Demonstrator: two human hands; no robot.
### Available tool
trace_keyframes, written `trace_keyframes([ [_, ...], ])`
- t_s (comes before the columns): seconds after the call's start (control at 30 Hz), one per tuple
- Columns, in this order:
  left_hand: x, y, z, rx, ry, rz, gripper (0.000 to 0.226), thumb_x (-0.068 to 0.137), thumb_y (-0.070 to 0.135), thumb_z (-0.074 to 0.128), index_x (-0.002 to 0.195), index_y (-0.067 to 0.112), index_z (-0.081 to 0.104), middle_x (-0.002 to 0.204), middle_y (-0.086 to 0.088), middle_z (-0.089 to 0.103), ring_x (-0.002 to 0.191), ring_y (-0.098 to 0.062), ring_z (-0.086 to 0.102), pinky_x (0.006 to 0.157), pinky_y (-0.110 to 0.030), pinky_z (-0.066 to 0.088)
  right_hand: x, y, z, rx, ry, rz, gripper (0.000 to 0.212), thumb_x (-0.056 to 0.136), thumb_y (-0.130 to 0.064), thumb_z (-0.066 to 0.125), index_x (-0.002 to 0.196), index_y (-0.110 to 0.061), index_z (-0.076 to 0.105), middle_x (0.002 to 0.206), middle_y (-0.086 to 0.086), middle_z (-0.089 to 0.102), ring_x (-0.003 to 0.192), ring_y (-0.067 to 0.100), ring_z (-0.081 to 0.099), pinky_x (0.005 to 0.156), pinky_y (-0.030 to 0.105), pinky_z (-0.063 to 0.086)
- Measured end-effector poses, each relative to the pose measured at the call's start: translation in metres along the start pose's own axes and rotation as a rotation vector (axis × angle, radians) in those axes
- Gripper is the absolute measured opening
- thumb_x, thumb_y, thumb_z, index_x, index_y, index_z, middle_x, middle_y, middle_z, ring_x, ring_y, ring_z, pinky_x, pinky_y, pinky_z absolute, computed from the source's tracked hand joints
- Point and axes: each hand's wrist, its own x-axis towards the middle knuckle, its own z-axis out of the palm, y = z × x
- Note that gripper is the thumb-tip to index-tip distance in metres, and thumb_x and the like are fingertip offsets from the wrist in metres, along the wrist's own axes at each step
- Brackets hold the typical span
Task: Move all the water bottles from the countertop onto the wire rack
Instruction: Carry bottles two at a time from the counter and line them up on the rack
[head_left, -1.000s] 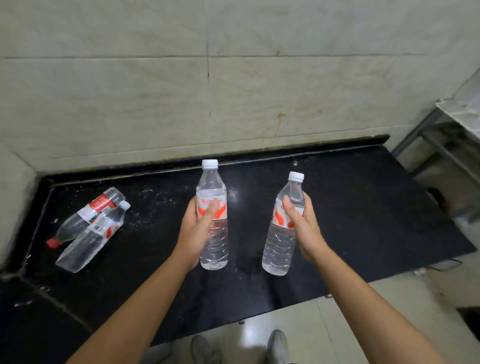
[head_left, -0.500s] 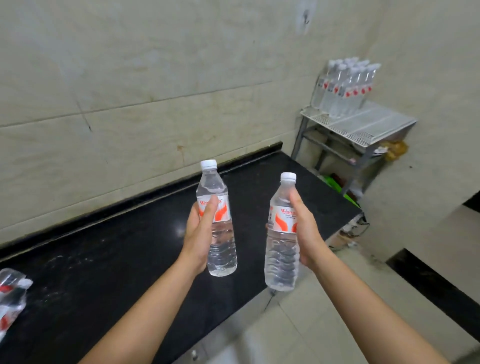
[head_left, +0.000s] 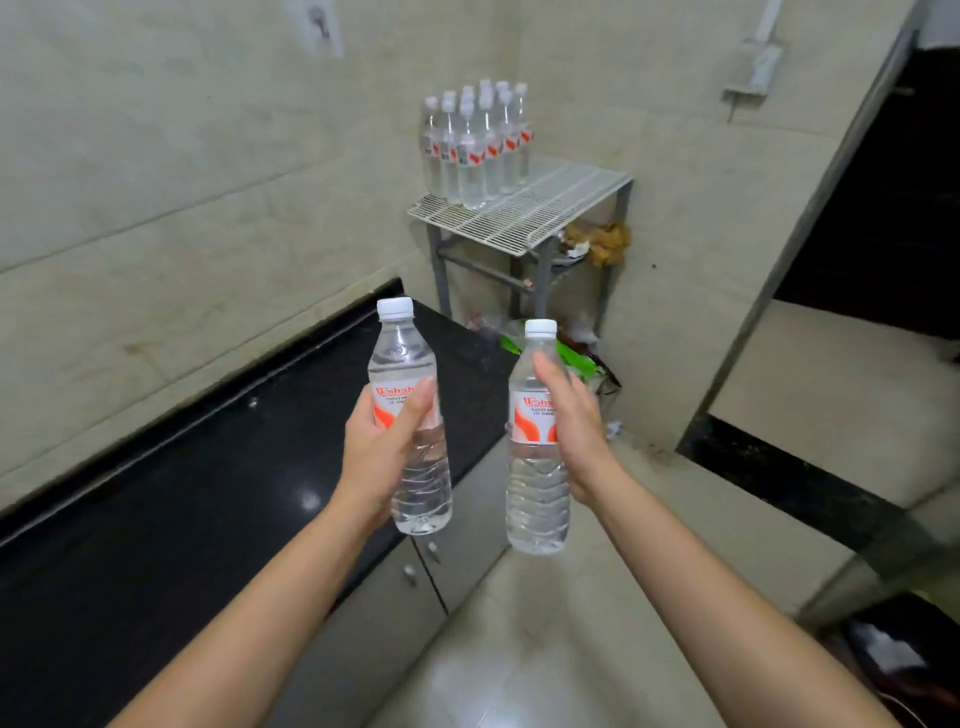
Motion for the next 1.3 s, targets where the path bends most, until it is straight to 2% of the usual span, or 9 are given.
trace_keyframes([
  [0.1,0.018,0.003,0.043,0.043,-0.049,0.05,0.062,0.065,0.06,0.078,0.108,0.017,0.065,0.096,-0.008,0.072,0.086,-0.022,0.068,0.083,-0.044,0.056,0.022,-0.016,-0.038,0.018,0.068,-0.036,0.021,0.094,-0.036,0.067,0.1,-0.016,0.064,0.076,0.005,0.071,0.062,0.017,0.066,0.062,0.029,0.054],
  [0.3,0.073,-0.014,0.115,0.088,-0.113,0.16,0.052,0.068,0.057,0.077,0.106,0.024,0.065,0.095,0.002,0.072,0.084,-0.01,0.067,0.075,-0.029,0.055,0.084,-0.034,-0.086,-0.022,0.17,-0.097,0.019,0.094,-0.035,0.069,0.096,-0.017,0.067,0.081,0.006,0.071,0.069,0.018,0.067,0.069,0.032,0.054],
  [0.5,0.196,-0.036,0.208,0.033,-0.167,0.134,0.058,0.064,0.059,0.084,0.106,0.023,0.068,0.1,-0.003,0.076,0.092,-0.022,0.073,0.084,-0.047,0.059,0.203,-0.079,-0.123,-0.216,0.204,-0.168,0.033,0.087,-0.048,0.073,0.099,-0.018,0.069,0.086,0.004,0.076,0.076,0.018,0.072,0.071,0.033,0.056],
  [0.67,0.304,-0.008,0.276,-0.101,-0.134,0.12,0.046,0.068,0.046,0.087,0.102,0.024,0.066,0.087,0.007,0.072,0.079,-0.008,0.068,0.074,-0.031,0.053,0.313,-0.149,-0.135,-0.192,0.232,-0.19,0.028,0.091,-0.044,0.071,0.096,-0.016,0.067,0.08,0.009,0.075,0.068,0.021,0.07,0.07,0.037,0.056],
  [0.8,0.374,0.021,0.308,-0.083,-0.119,0.157,0.047,0.068,0.044,0.088,0.106,0.028,0.065,0.096,0.004,0.074,0.085,-0.011,0.071,0.077,-0.032,0.055,0.388,-0.191,-0.142,-0.131,0.267,-0.236,0.046,0.074,-0.055,0.077,0.095,-0.015,0.069,0.082,0.011,0.074,0.073,0.026,0.069,0.074,0.04,0.055],
  [0.97,0.443,0.023,0.337,-0.026,-0.041,0.212,0.052,0.07,0.031,0.088,0.112,0.029,0.057,0.108,0.001,0.072,0.096,-0.014,0.072,0.083,-0.034,0.058,0.475,-0.211,-0.149,-0.193,0.269,-0.3,0.027,0.093,-0.046,0.067,0.088,-0.019,0.067,0.077,0.0,0.074,0.068,0.013,0.071,0.061,0.025,0.054],
  [1.1,0.49,0.011,0.36,0.055,0.103,0.201,0.054,0.071,0.03,0.085,0.115,0.03,0.054,0.108,0.009,0.07,0.093,0.0,0.07,0.082,-0.027,0.055,0.554,-0.224,-0.148,-0.245,0.178,-0.317,0.024,0.097,-0.043,0.062,0.089,-0.02,0.065,0.074,-0.004,0.071,0.065,0.01,0.069,0.057,0.021,0.052],
  [1.2,0.524,0.01,0.376,0.125,0.222,0.219,0.062,0.065,0.034,0.088,0.117,0.029,0.055,0.108,0.009,0.071,0.092,-0.004,0.071,0.072,-0.021,0.054,0.614,-0.232,-0.143,-0.217,0.066,-0.302,0.032,0.092,-0.053,0.064,0.099,-0.022,0.065,0.09,0.002,0.074,0.079,0.016,0.073,0.064,0.029,0.056],
  [1.3,0.558,0.015,0.391,0.153,0.352,0.232,0.071,0.07,0.024,0.09,0.129,0.021,0.052,0.113,0.006,0.072,0.095,-0.006,0.072,0.069,-0.021,0.058,0.67,-0.242,-0.132,-0.27,-0.076,-0.302,0.044,0.076,-0.071,0.064,0.099,-0.033,0.064,0.097,-0.001,0.074,0.088,0.019,0.073,0.077,0.04,0.059],
])
